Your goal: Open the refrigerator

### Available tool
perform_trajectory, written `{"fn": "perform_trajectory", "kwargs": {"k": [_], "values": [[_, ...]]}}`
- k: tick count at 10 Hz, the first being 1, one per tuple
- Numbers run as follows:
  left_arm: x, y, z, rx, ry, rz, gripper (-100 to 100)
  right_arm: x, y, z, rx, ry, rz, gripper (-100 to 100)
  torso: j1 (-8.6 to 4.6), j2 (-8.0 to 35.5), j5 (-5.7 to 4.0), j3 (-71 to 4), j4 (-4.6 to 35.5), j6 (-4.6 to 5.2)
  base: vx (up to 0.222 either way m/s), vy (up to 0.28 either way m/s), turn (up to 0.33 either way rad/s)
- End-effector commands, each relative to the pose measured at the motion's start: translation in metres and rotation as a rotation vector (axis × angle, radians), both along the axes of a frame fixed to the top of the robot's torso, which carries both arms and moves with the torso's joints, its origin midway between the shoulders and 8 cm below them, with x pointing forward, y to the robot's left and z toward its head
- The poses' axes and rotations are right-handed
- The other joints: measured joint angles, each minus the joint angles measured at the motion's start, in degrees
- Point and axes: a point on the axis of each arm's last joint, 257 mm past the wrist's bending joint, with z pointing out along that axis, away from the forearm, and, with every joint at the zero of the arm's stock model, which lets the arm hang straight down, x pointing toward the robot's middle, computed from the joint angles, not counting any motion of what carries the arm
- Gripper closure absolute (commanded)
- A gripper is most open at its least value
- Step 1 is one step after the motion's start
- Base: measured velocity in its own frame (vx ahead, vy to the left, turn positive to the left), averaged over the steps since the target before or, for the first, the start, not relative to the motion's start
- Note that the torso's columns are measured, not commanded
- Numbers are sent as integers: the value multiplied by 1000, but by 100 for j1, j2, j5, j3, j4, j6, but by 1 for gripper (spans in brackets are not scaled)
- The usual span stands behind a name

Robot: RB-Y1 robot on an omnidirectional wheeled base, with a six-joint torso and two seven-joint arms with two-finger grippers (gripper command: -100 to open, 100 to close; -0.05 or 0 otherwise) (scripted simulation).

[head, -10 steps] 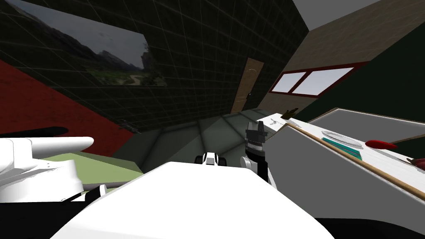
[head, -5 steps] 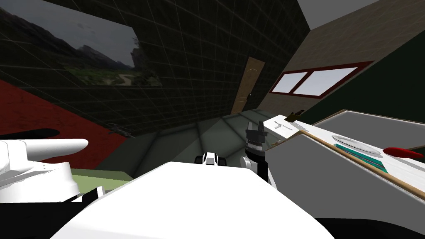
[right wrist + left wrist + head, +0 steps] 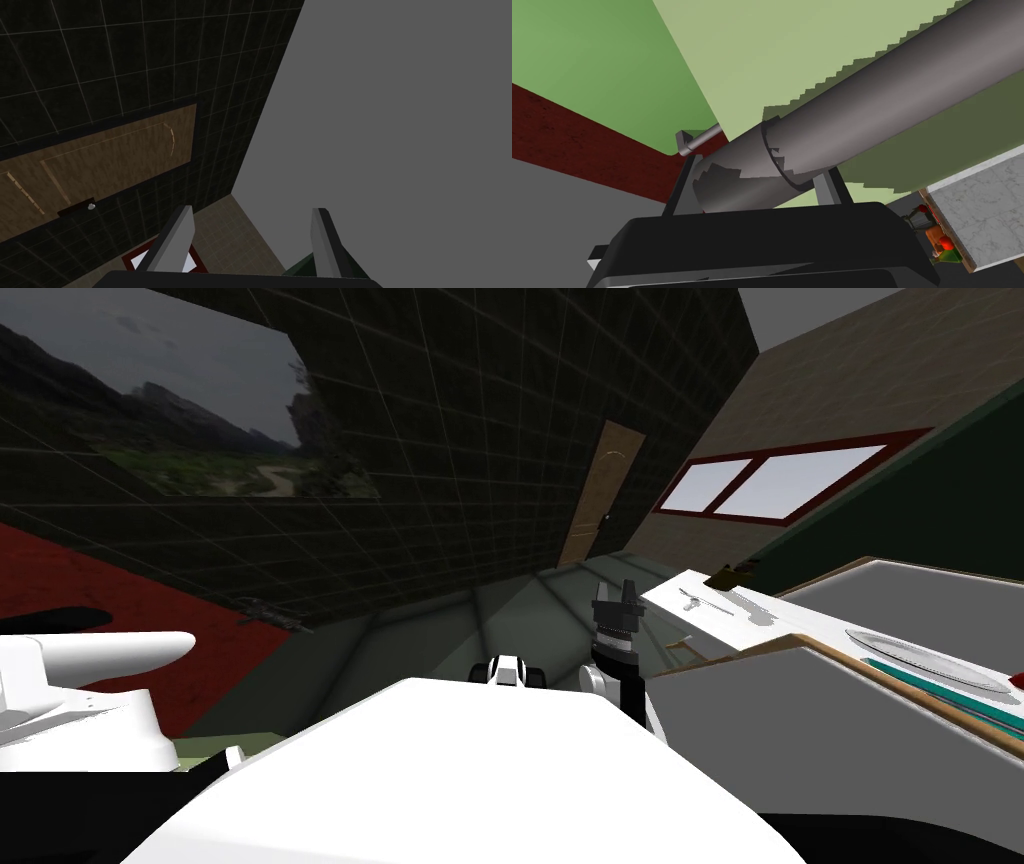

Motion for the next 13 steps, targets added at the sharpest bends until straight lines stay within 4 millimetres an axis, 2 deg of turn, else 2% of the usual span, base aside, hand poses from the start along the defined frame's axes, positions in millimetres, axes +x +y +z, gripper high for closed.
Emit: {"fn": "perform_trajectory", "kwargs": {"k": [1, 2, 5, 10, 11, 12, 13], "values": [[-24, -17, 1, 1, 1, 100, 100, 0, 0, 0, 0, 0, 0, 0, 5, -6, 1, -6, -2, 1, 295, 100, -43], [-18, -12, 12, 2, 1, 78, -100, 0, 0, 0, 0, 0, 0, 0, 8, 1, 3, -2, -1, -2, 133, 34, -16], [-18, -11, 32, 6, 1, 80, -100, 0, 0, 0, 0, -1, 0, 0, -87, 98, -39, 59, 30, -40, -33, -31, -17], [-19, -12, 65, 13, 0, 81, -100, 0, 0, 0, 0, -1, 0, 0, -89, -26, -91, -56, -19, 0, -14, -21, 2], [-22, -13, 48, -16, -11, 92, -100, 0, 0, 0, 0, 0, 0, 0, -102, -16, -111, -57, -16, -9, 0, 0, 0], [-23, -13, 46, -23, -14, 93, 0, 0, 0, 0, 0, 0, 0, 0, -117, -10, -91, -39, -13, -8, 0, 5, -2], [-23, -13, 42, -29, -16, 94, 0, 0, 0, 0, 0, -1, 0, 0, -122, -3, -75, -23, -8, -7, 1, 8, -4]]}}
